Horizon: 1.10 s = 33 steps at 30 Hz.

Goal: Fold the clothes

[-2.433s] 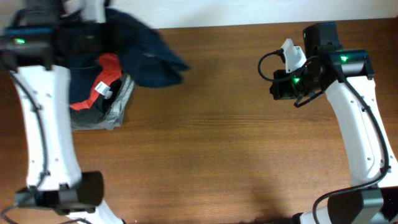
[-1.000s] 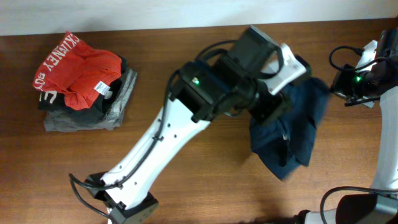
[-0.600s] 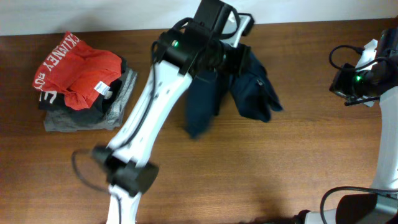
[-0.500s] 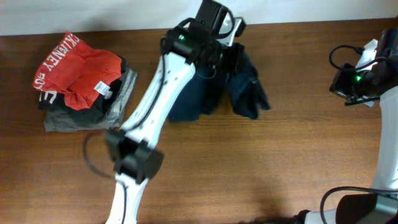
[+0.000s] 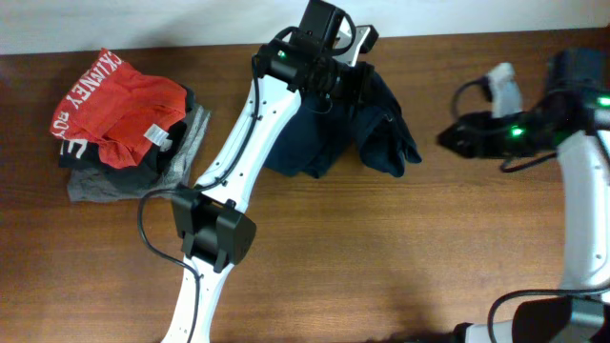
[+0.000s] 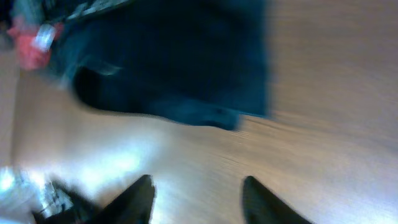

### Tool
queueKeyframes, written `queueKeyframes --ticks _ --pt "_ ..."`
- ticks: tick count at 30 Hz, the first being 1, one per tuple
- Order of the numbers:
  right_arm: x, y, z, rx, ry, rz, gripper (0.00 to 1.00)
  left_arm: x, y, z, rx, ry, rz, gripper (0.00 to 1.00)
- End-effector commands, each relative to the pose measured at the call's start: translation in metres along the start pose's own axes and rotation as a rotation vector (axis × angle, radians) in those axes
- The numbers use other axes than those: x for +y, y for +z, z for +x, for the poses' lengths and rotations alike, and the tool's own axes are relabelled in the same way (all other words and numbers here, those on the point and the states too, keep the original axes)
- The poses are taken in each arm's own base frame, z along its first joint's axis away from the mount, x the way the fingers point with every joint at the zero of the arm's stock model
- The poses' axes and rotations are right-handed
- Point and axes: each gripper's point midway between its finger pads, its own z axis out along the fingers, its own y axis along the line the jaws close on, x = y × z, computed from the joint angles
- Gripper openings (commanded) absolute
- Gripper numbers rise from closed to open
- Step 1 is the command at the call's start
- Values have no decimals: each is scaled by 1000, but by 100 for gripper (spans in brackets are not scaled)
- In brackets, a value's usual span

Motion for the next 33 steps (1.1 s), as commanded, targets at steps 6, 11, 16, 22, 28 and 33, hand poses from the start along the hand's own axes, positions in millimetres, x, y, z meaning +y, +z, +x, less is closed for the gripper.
queueKeyframes --ticks 6,11,16,22,28,33 --pt "55 30 -18 -37 -413 -64 64 -30 -36 -17 -75 88 21 1" --pt "57 39 -22 -30 -569 -5 70 -48 -60 -23 -114 116 27 1" --pt "72 46 -20 -24 -733 -27 79 -68 -99 -34 -203 172 -18 1" --pt "82 57 -28 -27 -844 57 87 -86 -147 -46 -322 235 -104 0" --pt "97 46 -51 -120 -857 159 87 -92 -182 -53 -410 259 -193 0" --pt "111 4 -75 -281 -599 157 89 -98 -205 -55 -464 283 -241 0"
